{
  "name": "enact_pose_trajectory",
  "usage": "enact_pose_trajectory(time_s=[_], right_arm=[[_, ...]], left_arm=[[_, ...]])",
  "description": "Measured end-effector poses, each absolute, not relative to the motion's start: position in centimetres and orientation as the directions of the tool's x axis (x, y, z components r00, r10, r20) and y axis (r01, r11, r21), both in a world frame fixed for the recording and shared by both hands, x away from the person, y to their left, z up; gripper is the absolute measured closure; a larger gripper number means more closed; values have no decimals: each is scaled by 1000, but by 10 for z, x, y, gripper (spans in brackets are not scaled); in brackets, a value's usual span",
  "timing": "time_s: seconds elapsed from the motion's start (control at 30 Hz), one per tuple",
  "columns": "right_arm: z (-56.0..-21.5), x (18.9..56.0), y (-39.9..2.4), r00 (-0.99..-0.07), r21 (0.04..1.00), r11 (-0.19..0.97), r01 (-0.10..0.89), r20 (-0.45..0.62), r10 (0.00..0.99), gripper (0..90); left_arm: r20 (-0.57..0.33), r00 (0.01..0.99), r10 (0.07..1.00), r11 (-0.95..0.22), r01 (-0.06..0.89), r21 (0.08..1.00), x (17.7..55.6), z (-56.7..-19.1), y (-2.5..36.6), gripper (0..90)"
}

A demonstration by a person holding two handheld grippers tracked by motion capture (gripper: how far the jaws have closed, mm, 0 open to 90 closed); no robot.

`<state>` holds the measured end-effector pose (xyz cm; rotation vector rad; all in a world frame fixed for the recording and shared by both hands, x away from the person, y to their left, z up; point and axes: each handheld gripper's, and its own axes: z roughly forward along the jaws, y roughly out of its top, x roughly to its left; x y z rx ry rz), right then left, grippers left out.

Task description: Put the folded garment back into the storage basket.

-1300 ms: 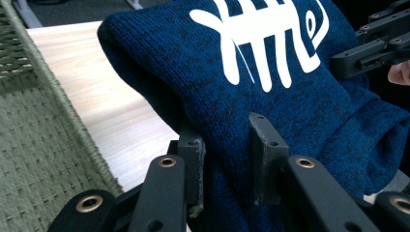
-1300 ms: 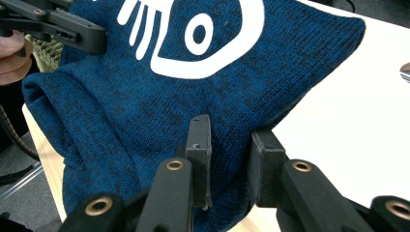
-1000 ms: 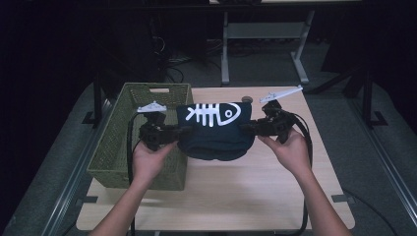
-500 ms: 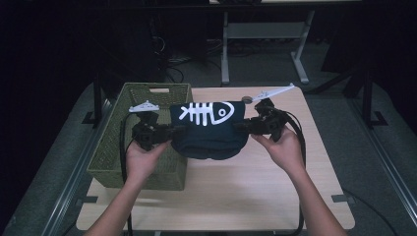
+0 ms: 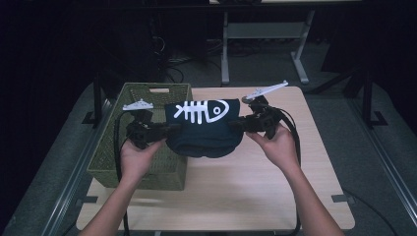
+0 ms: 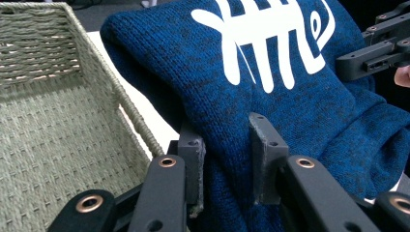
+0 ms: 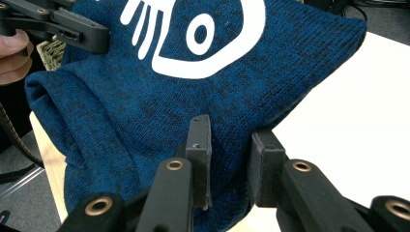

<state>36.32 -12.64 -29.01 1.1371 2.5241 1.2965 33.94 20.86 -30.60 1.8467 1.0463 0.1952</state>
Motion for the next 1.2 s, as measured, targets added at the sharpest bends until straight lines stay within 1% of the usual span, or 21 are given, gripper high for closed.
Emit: enact_pose_trajectory(time_s=[1.2], right_arm=[[-284, 375, -79, -766, 730, 420, 540, 219, 604, 736]], left_arm=[[-292, 573, 766, -131, 583, 802, 337, -304, 252, 702]])
